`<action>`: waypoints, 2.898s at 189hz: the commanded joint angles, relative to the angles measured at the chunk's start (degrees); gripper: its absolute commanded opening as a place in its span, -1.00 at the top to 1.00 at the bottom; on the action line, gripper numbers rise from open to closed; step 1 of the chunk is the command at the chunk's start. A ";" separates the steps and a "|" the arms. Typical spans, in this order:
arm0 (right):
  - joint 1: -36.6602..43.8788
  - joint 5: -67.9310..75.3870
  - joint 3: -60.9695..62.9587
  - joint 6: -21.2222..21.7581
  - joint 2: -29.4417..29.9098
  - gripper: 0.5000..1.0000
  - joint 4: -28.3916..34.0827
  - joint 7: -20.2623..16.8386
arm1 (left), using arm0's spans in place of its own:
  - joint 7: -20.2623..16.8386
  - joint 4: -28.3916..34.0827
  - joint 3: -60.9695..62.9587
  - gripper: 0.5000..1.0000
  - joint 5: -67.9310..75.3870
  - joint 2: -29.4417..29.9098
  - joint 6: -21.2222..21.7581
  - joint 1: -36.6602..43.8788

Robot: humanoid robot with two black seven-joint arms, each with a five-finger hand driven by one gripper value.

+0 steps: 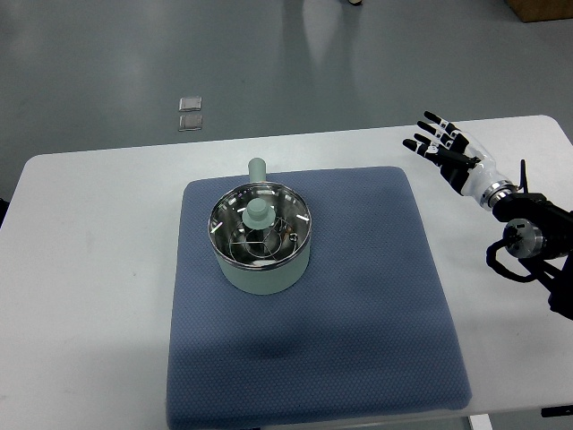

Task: Open lid and place right of pot

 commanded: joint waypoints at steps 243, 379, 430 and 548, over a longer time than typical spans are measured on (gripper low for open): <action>0.53 0.00 0.18 2.11 -0.29 -0.73 0.35 0.18 | 0.04 0.09 0.01 -1.00 0.00 0.00 0.01 -0.10; 2.02 -2.28 0.09 7.30 -2.84 -0.72 0.79 0.88 | -0.05 0.09 0.01 -1.00 0.00 0.00 0.01 -0.10; 5.80 -12.48 0.09 10.81 -6.27 -0.71 2.19 1.68 | 0.04 0.09 0.01 -1.00 0.00 0.00 0.01 -0.10; 20.56 -63.63 -1.32 12.22 -11.45 -0.71 30.49 2.82 | 0.04 0.09 0.01 -1.00 0.00 0.00 0.01 -0.10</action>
